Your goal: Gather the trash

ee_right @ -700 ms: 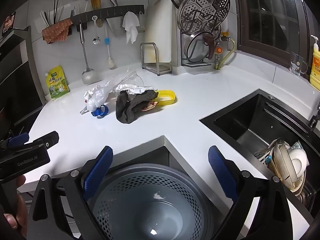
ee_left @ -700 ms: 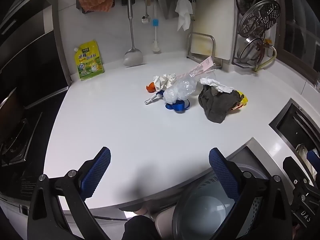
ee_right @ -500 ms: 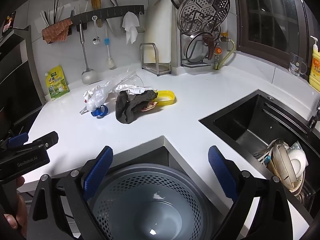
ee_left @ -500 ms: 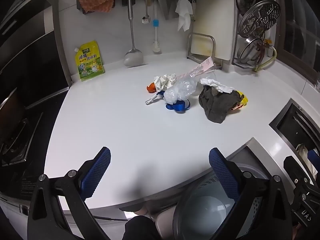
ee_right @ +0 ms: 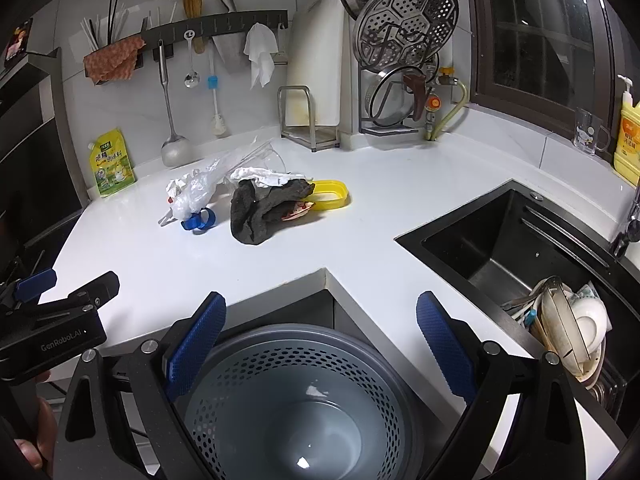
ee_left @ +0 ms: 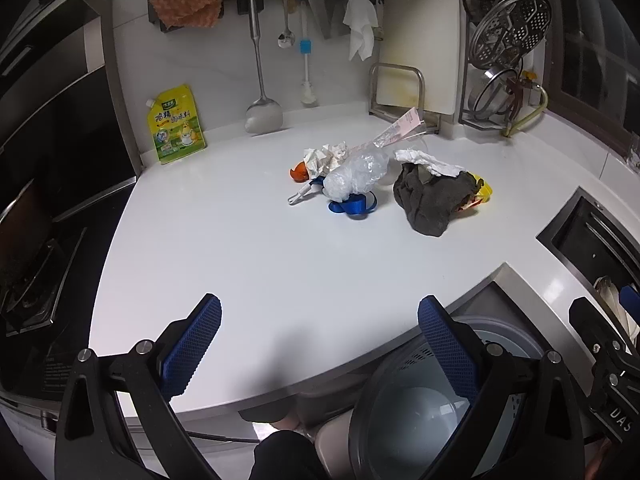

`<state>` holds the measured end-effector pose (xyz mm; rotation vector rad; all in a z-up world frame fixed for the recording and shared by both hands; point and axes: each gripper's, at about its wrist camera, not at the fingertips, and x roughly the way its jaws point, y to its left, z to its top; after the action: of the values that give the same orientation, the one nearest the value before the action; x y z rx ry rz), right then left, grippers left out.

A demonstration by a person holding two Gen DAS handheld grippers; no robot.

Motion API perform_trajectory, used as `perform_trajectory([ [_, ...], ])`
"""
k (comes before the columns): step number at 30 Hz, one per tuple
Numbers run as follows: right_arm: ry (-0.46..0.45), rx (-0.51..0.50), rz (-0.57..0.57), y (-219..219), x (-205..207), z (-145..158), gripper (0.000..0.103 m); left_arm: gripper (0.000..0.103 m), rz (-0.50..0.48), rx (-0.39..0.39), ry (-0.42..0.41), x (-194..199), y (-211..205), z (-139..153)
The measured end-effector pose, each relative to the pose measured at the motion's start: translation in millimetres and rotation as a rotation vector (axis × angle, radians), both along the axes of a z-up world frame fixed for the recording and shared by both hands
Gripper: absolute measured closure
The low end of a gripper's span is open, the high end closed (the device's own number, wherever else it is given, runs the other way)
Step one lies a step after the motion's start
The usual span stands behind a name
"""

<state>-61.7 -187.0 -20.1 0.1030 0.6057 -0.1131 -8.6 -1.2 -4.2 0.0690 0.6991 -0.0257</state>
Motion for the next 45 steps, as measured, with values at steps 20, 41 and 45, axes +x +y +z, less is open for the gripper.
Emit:
perform_trajectory([
  [20, -0.013, -0.021, -0.006, 12.5, -16.0, -2.3, 0.011, 0.006, -0.004, -0.015, -0.003, -13.0, 4.1, -2.4],
  [41, -0.022, -0.020, -0.018, 6.7, -30.2, 1.5, 0.011, 0.006, -0.015, -0.019, -0.011, -24.5, 2.6, -5.0],
  [45, -0.023, -0.021, -0.020, 5.2, -29.4, 0.8, 0.011, 0.006, -0.014, -0.019, -0.011, -24.7, 3.3, -4.8],
])
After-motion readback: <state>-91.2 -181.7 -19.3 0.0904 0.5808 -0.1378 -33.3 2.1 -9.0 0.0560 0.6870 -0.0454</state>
